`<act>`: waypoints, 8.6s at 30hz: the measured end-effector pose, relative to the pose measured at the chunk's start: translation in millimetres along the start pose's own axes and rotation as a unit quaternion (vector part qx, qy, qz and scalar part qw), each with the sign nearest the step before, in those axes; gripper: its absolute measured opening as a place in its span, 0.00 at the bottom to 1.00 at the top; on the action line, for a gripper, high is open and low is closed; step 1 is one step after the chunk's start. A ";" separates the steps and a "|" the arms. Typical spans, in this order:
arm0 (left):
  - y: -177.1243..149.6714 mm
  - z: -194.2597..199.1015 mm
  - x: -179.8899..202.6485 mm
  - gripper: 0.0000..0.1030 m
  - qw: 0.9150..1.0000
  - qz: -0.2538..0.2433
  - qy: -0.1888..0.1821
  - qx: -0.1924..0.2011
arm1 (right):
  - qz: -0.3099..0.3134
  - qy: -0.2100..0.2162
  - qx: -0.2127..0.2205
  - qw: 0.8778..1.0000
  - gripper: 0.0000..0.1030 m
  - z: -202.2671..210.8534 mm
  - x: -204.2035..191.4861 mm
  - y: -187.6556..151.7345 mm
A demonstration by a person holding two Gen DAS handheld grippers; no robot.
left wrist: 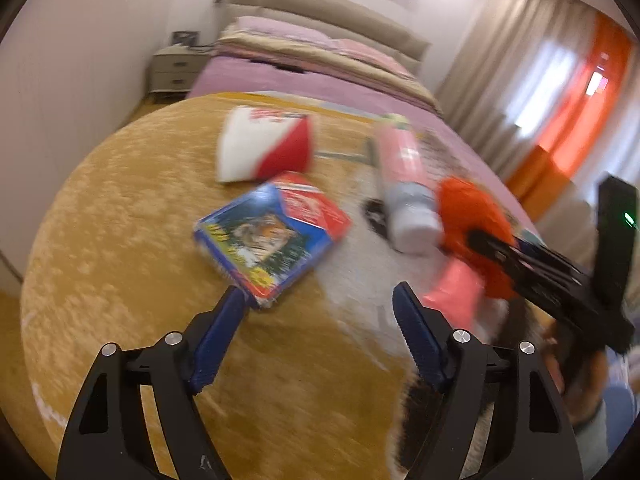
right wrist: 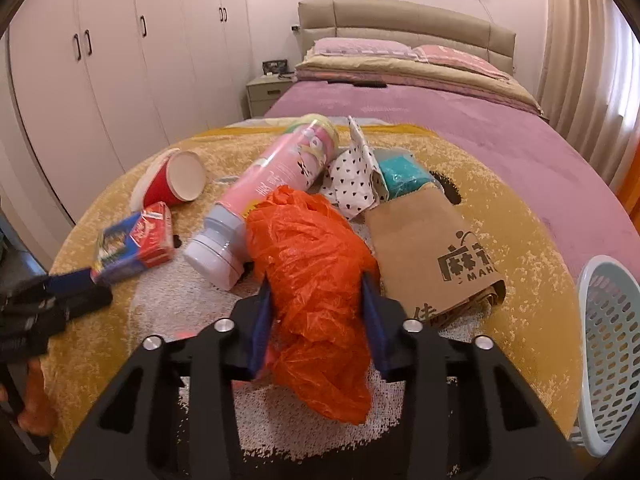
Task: Collect trash
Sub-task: 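Grasp the tiger card box with the left tool while the right tool grasps the orange plastic bag, then drop the card box into the basket with the left tool while the right tool drops the orange bag, then grasp the pink bottle with the left tool while the right tool grasps the brown paper bag, then drop the pink bottle into the basket with the left tool while the right tool drops the paper bag, then grasp the pink sachet with the left tool while the right tool grasps the white dotted cloth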
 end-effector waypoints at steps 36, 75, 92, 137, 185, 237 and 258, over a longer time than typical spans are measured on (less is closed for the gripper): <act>13.3 -64.5 13.1 0.65 0.986 -0.141 0.070 -0.056 | -0.045 0.012 0.060 0.997 0.34 27.1 16.7 1.0; -8.5 -80.7 345.1 0.63 0.958 -0.218 -0.187 0.004 | -0.290 -0.228 0.055 0.928 0.34 159.8 291.6 -35.1; -39.0 -144.8 379.9 0.75 0.959 -0.157 -0.223 -0.073 | -0.367 -0.242 0.003 0.898 0.53 134.5 351.9 -98.9; 59.7 -124.1 89.0 0.78 0.998 -0.052 0.016 -0.014 | -0.066 -0.059 0.043 0.995 0.53 10.6 74.5 14.7; 54.3 -85.1 106.1 0.44 0.998 -0.026 -0.033 0.045 | -0.075 -0.027 0.083 0.993 0.23 30.2 77.1 14.0; -38.2 -171.4 415.1 0.48 0.958 -0.193 -0.205 -0.064 | -0.261 -0.267 -0.004 0.928 0.31 123.8 339.1 -79.3; 3.8 -59.5 320.4 0.78 0.967 -0.124 -0.223 0.025 | -0.212 -0.194 0.066 0.955 0.53 177.3 262.1 -31.6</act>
Point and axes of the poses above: each gripper's, at about its wrist camera, not at the fingertips, and z roughly against the way its jaws point, x to its right, y to its top, the point moved 3 cm from there along -z, roughly the way its jaws point, and after that the axes turned 12 degrees about x, right-handed, at the moved point
